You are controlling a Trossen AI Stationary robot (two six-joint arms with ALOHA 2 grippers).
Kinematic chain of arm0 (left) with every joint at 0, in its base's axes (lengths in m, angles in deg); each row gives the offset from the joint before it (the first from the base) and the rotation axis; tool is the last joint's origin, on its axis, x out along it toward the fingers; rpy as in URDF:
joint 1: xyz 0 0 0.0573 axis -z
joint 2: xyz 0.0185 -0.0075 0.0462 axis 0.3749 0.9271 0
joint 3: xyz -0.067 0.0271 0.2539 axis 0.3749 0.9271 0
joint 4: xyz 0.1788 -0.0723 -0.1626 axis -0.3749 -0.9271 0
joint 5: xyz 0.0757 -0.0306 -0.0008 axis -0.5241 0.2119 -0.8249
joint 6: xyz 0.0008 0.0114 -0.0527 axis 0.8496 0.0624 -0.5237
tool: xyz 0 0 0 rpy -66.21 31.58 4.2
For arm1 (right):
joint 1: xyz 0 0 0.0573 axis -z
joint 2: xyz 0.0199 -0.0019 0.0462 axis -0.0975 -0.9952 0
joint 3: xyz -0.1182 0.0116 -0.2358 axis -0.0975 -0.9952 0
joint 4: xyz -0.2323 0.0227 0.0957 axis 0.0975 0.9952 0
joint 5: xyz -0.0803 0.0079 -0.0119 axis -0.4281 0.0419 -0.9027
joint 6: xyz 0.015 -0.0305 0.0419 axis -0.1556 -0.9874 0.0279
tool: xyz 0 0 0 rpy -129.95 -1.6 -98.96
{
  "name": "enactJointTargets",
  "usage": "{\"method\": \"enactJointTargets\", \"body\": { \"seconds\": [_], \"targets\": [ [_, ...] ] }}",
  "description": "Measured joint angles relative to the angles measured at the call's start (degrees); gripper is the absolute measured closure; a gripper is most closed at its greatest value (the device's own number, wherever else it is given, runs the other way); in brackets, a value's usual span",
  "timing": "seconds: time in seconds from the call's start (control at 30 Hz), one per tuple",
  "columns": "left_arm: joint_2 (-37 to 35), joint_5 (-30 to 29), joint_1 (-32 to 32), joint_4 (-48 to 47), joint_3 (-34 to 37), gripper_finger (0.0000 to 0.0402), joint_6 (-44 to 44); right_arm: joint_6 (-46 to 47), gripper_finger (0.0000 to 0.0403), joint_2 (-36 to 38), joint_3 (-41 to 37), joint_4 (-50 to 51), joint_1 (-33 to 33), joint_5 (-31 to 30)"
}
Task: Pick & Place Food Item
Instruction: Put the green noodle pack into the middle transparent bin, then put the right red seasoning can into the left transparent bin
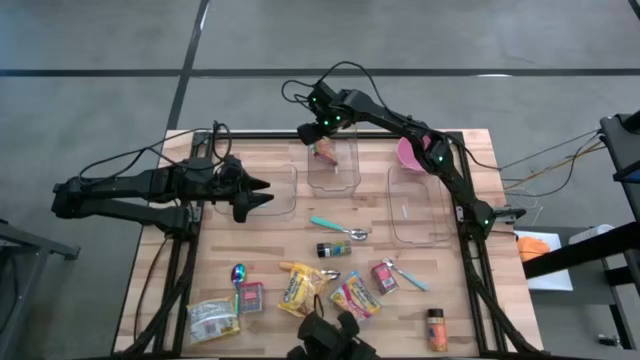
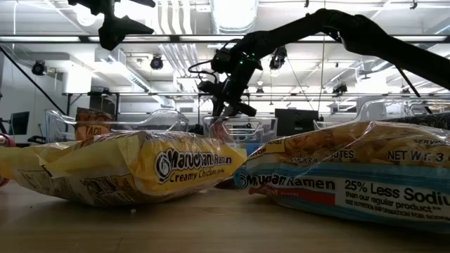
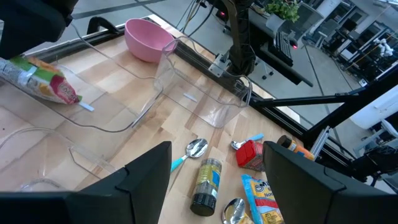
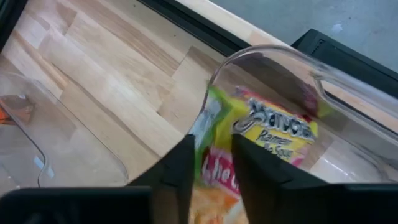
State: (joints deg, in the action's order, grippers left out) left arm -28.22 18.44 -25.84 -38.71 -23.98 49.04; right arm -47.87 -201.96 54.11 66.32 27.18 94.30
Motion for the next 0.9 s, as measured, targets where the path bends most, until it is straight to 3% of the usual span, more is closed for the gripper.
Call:
{"method": "enactJointTargets", "body": {
  "seconds": [0.27,0.53,0.7,0.9],
  "targets": [
    [0.0,0.0,0.0,-0.1,0.0,0.0144,-0.1,0.7,0.0216,0.3,0.0,1.1,0.0,0.1],
    [0.0,0.0,0.0,-0.4,0.0,0.0144,-0.3,-3.0,0.0202,4.6,0.0,1.1,-0.1,0.0],
    [0.0,0.0,0.0,-0.4,0.0,0.0144,-0.3,-12.7,0.0202,9.4,0.0,3.4,-1.7,2.4],
    [0.0,0.2,0.0,-0.5,0.0,0.0144,-0.4,-28.1,0.0202,14.7,0.0,14.1,-7.6,2.5]
  ]
}}
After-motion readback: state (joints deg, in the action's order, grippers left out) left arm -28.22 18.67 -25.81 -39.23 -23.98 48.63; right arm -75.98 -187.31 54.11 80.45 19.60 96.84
